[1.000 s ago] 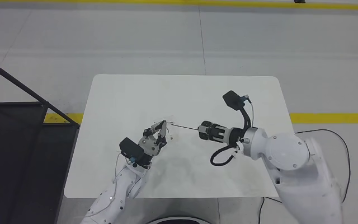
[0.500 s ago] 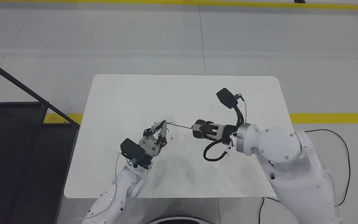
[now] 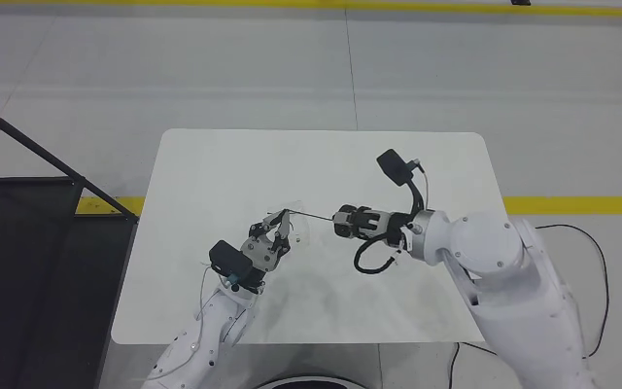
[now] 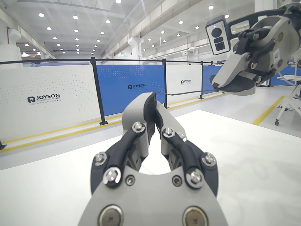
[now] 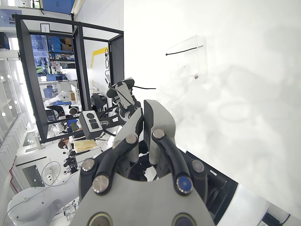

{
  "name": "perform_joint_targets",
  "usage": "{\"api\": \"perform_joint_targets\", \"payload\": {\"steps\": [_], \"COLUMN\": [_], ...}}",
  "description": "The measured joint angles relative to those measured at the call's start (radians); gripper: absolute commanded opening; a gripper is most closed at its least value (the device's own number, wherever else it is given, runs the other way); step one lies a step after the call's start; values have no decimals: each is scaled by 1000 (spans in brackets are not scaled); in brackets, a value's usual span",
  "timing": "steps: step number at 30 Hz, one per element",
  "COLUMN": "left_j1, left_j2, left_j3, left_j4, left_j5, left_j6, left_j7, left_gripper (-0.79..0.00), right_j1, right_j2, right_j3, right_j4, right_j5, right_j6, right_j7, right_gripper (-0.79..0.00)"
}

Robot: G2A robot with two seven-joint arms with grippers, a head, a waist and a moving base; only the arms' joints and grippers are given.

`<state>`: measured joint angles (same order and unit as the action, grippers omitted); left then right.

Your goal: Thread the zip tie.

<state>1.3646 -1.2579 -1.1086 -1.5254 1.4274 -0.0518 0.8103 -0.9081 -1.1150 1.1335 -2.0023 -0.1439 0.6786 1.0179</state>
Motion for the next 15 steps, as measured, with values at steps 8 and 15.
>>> {"api": "perform_joint_targets", "payload": {"steps": [8, 15], "left_j1": [0, 0], "left_j2": [0, 0], "left_j3": [0, 0], "left_j4": [0, 0], "left_j5": [0, 0], "left_j6": [0, 0], "left_j7": [0, 0], "left_gripper": [-785, -785], "right_j1": [-1, 4], "right_j2": [5, 8], "right_j3": [-4, -9], "right_j4": [-1, 5], "right_j5": [7, 17], "right_j6": [-4, -5], "right_j7": [-5, -8], "right_gripper": [-785, -785]}}
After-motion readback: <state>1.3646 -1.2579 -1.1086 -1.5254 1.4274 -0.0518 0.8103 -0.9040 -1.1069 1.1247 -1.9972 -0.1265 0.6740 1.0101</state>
